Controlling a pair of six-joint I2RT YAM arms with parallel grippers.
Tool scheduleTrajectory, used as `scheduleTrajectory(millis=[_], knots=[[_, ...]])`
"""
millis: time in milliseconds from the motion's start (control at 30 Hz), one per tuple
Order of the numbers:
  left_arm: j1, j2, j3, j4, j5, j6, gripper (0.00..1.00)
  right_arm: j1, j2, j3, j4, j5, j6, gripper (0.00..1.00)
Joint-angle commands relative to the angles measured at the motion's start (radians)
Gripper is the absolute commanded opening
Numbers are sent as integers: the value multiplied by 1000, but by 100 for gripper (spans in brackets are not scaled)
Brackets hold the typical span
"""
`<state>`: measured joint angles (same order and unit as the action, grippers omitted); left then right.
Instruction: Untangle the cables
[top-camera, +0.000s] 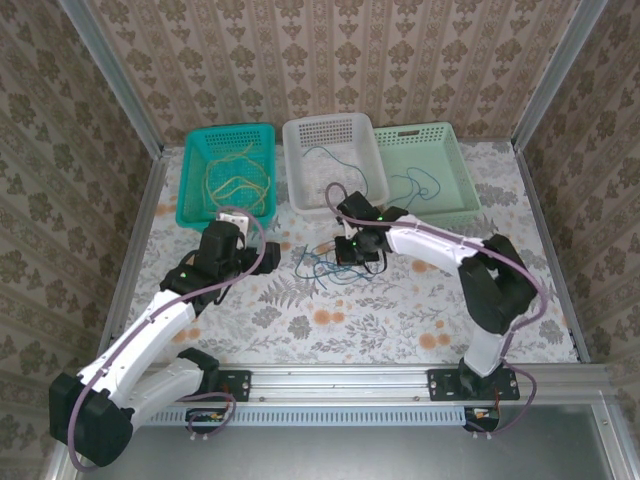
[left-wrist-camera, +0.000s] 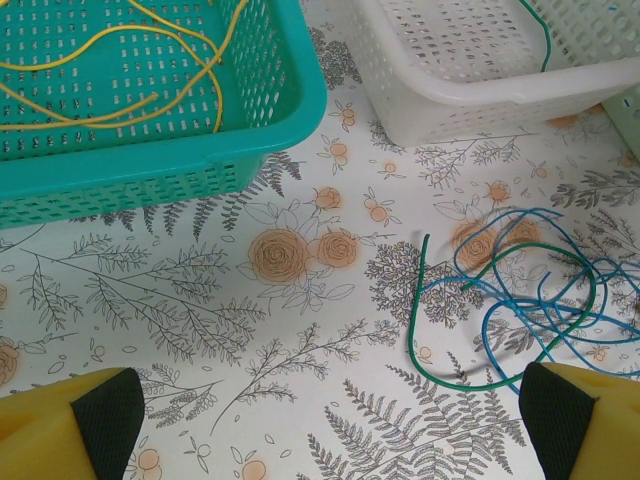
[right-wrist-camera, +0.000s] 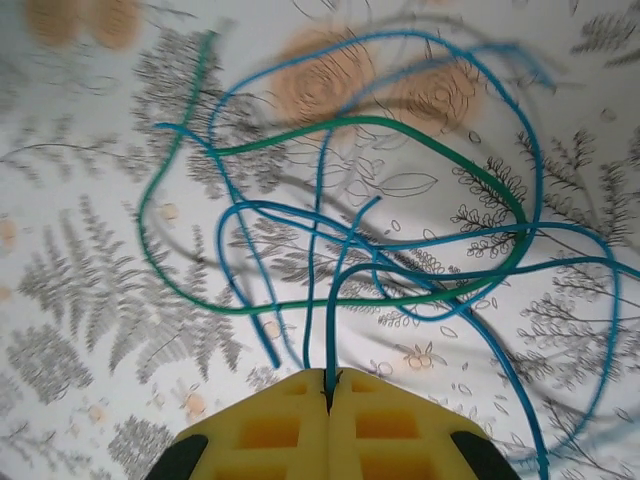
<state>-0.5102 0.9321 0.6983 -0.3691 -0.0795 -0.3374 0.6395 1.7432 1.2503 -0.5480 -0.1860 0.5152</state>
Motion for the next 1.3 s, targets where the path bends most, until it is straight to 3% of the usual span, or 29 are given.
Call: scheduleTrajectory(millis=[0,233,467,800,967,1267], knots=[[-5,3,-10,14,3,-10,100,2,-127,-22,-16,13,-76,0],[-29,48,21,33,41,14,100,0,-266,-29,-124,-29,-188,0],[-79,103,61,73,96,52,99,-38,-393,1,-138,-85,-202,0],[-173,167,97,208,269,141,96,-113,-469,65,-157,-182,-190,0],[-209,193,128,251,292,177,96,-121,-476,58,-100,-268,-145,0],[-258,333,240,283,432,236,92,-125,-487,96,-62,-293,-95,0]])
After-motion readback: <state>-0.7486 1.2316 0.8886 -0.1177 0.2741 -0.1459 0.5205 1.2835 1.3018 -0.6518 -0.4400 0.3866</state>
